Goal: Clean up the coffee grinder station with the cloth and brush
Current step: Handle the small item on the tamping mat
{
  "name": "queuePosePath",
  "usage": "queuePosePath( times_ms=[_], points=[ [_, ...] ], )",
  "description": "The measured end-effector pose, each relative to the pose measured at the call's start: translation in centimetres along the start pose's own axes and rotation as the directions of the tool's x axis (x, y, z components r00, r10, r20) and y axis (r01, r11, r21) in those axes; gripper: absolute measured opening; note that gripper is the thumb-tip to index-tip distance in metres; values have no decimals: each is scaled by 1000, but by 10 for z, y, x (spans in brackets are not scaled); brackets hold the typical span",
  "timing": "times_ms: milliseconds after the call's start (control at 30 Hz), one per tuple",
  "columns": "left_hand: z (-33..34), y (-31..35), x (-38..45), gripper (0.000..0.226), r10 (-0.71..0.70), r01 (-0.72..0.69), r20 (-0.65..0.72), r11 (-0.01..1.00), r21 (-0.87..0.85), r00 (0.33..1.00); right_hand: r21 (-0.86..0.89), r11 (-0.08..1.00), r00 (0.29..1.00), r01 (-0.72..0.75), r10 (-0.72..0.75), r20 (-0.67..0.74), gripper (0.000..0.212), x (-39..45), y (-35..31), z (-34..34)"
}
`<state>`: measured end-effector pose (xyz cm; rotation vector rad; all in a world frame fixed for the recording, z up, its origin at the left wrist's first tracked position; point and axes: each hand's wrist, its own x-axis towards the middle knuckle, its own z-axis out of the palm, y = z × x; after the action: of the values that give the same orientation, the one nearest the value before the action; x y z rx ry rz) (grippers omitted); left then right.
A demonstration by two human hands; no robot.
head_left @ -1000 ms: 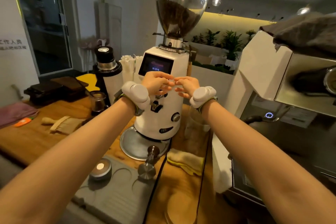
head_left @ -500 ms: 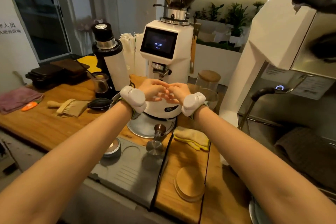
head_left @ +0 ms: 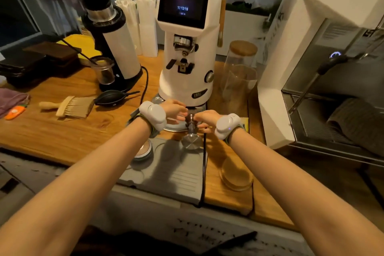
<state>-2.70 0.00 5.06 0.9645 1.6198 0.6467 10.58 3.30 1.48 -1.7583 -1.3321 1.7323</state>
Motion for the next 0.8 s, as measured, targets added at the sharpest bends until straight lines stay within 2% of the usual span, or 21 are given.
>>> queuePosePath(
  times_ms=[100, 200, 267, 300, 367, 433, 500, 567, 600, 667, 733, 800],
  points=[
    [-3, -7, 5, 38, -13, 13, 10, 1000, -3, 1000, -25, 999, 999, -23, 23, -33, 37, 5, 10, 7],
    [-1, -15, 6, 14, -28, 32, 55, 997, -65, 998, -23, 999, 998, -26, 25, -53, 20, 7, 15, 13],
    [2, -22, 8, 17, -15, 17, 69, 999, -39, 998, -122, 992, 997, -15, 6, -77, 8, 11, 19, 18],
    [4, -25, 10, 20, -1, 3, 69, 1000, -18, 998, -190, 982, 996, -3, -14, -86, 9, 13, 20, 20],
    [7, -30, 13, 21, -3, 2, 79, 1000, 10, 997, -288, 958, 997, -2, -22, -79, 11, 20, 23, 26],
    [7, -30, 11, 21, -41, 41, 134, 999, 0, 990, -346, 938, 995, 4, -36, -88, 27, 24, 23, 29],
    [7, -28, 8, 18, -99, 105, 212, 994, -17, 972, -406, 914, 993, 14, -62, -105, 15, 23, 22, 29],
    [6, -24, 8, 8, -96, 99, 211, 995, -5, 973, -442, 897, 988, 14, -80, -130, 11, 19, 19, 28],
    [5, -22, 6, 6, -94, 100, 201, 995, -22, 975, -429, 903, 986, 16, -84, -142, 9, 15, 17, 27],
    [5, -20, 7, 10, -65, 70, 194, 997, -19, 979, -319, 947, 983, 32, -87, -159, 29, 11, 17, 24],
    [5, -20, 9, 25, -1, 0, 145, 1000, 5, 989, -153, 987, 980, 49, -78, -184, 40, 5, 16, 20],
    [5, -18, 9, 40, 12, -13, 120, 1000, 3, 993, -96, 994, 977, 55, -73, -199, 50, 1, 15, 19]
  ],
)
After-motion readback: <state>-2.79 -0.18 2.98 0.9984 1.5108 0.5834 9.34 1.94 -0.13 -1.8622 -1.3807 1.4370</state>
